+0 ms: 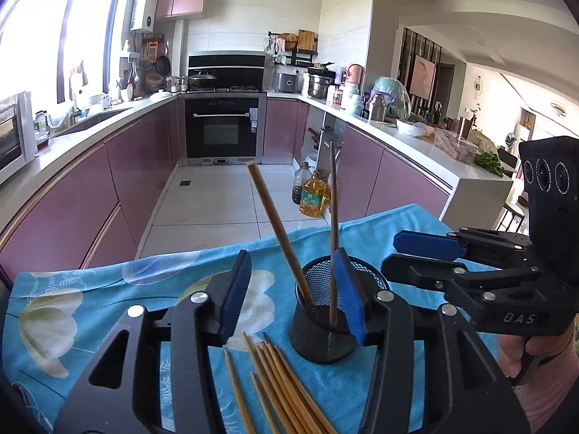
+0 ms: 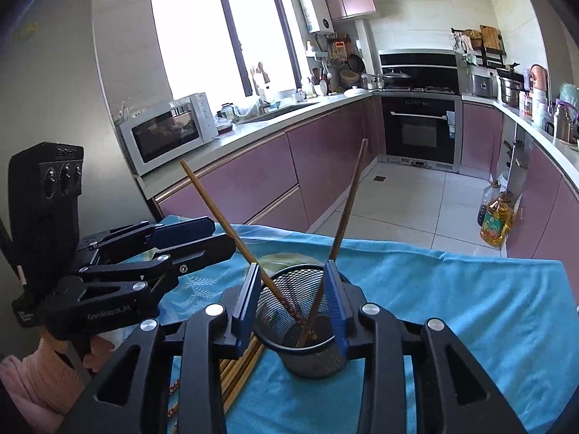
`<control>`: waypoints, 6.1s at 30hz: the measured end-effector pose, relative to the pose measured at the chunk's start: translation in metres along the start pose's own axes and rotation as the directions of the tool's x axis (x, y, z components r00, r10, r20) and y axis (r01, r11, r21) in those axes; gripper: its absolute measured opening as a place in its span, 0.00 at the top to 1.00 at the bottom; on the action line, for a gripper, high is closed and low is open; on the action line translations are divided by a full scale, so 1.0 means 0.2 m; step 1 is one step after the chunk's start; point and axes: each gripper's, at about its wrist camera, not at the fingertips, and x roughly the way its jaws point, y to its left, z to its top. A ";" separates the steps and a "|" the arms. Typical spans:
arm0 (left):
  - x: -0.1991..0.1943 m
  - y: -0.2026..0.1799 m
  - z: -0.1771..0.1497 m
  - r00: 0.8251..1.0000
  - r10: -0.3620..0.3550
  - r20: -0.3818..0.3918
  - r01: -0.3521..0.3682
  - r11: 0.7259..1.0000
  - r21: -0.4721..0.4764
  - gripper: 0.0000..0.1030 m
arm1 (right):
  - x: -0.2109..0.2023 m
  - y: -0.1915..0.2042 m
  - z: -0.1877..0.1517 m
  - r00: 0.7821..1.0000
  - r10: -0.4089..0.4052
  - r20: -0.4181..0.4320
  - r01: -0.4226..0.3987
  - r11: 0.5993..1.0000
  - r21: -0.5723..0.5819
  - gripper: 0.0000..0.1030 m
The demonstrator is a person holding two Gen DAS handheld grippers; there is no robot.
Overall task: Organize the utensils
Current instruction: 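Return the right tool to the chopsticks and close on another chopstick, then lift the chopstick with the right tool and drop it into the mesh cup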
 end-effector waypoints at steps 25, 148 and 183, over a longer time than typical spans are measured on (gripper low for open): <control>-0.20 0.21 -0.64 0.982 0.080 -0.169 -0.093 0.993 -0.068 0.47 | 0.07 0.19 -0.27 0.994 -0.003 -0.107 0.000 0.999 -0.036 0.61; -0.13 0.15 -0.59 0.951 -0.097 -0.294 0.064 0.991 -0.118 0.92 | 0.06 0.19 -0.37 0.979 0.082 -0.189 -0.083 0.997 0.004 0.94; 0.04 -0.09 0.21 0.968 -0.063 0.245 0.108 0.978 -0.177 0.92 | -0.22 -0.10 0.22 0.985 0.021 0.171 -0.023 1.000 0.009 0.94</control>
